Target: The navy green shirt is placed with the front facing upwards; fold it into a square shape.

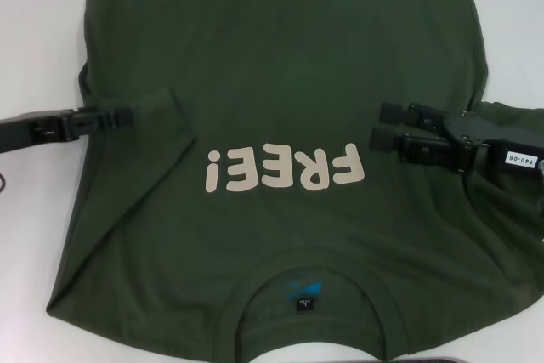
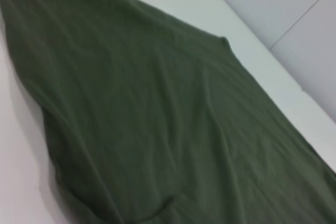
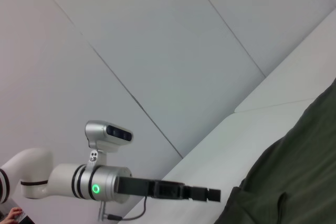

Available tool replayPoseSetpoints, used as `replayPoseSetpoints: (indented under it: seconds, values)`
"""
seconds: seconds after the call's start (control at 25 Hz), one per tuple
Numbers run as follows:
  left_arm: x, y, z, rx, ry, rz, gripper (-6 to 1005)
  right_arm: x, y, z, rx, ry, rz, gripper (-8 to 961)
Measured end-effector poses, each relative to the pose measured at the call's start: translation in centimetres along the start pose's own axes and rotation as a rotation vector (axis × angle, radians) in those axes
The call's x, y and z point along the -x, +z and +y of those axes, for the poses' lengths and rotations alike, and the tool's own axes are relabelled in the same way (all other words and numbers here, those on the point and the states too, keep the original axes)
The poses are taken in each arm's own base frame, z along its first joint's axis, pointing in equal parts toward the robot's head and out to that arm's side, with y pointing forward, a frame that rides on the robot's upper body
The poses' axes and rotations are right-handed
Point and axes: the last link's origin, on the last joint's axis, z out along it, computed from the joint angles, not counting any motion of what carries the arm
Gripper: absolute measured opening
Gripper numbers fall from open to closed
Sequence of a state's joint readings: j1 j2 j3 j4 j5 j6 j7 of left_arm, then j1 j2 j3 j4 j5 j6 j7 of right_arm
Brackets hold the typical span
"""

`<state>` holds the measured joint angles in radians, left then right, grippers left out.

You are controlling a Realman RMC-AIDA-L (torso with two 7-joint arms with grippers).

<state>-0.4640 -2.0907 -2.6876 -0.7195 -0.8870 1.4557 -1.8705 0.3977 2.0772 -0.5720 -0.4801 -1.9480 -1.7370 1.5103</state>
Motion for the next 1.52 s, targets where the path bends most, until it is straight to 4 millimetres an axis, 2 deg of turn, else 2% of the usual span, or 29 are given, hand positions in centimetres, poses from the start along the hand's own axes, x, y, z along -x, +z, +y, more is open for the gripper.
replayPoseSetpoints:
  seconds: [0.36, 1.12, 1.52]
  values:
    - [0.5, 1.2, 0.5, 0.001, 0.024, -0.043, 848, -0.1, 0.1, 0.2, 0.011, 0.003, -0.002, 923]
    - [0.8, 1.4, -0.1, -0.041, 0.028, -0.045, 822, -0.5, -0.2, 0.3, 0.006, 0.011, -0.002, 922]
    - [1.1, 1.8, 0.2, -0.028, 0.042, -0.072, 808, -0.5, -0.2, 0.4, 0.014, 0.008, -0.002, 922]
